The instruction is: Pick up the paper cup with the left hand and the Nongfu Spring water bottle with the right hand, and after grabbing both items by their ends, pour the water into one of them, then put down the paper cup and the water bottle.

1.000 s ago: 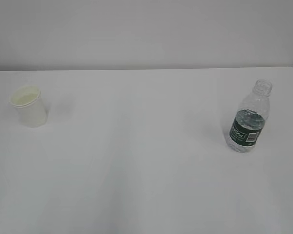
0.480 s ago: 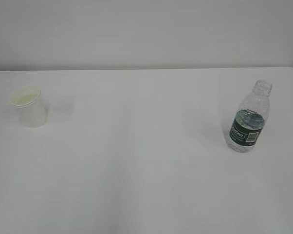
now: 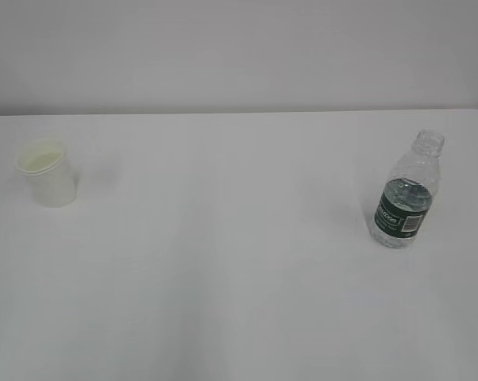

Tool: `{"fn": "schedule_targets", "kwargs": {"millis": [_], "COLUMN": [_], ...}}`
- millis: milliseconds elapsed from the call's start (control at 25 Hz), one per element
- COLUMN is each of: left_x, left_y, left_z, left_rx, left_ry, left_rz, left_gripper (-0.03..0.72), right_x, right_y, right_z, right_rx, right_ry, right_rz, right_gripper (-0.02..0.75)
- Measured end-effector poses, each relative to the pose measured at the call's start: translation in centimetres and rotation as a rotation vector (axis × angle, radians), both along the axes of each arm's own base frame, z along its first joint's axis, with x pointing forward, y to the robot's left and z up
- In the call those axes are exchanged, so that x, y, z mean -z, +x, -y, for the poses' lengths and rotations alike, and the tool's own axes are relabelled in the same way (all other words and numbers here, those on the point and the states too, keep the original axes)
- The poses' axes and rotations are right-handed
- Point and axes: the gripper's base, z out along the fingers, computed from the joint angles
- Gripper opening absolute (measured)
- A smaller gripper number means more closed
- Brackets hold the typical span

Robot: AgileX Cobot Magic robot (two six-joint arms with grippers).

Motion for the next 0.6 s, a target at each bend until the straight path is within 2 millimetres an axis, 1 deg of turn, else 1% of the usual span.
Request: {"fn": "schedule_targets", "kwargs": {"millis": [600], "left_x": [0.00], "left_y": [0.00], "left_z": [0.02], "left_rx": [0.000], "left_ry": [-0.002], "left_rz": [0.000], "left_gripper": [0.452], "right_x": [0.02], "right_y": [-0.03], "right_z": [-0.04], "right_rx": [0.012], "right_ry": [0.003], "right_rz": [-0.002], "right_gripper": [0.587]}}
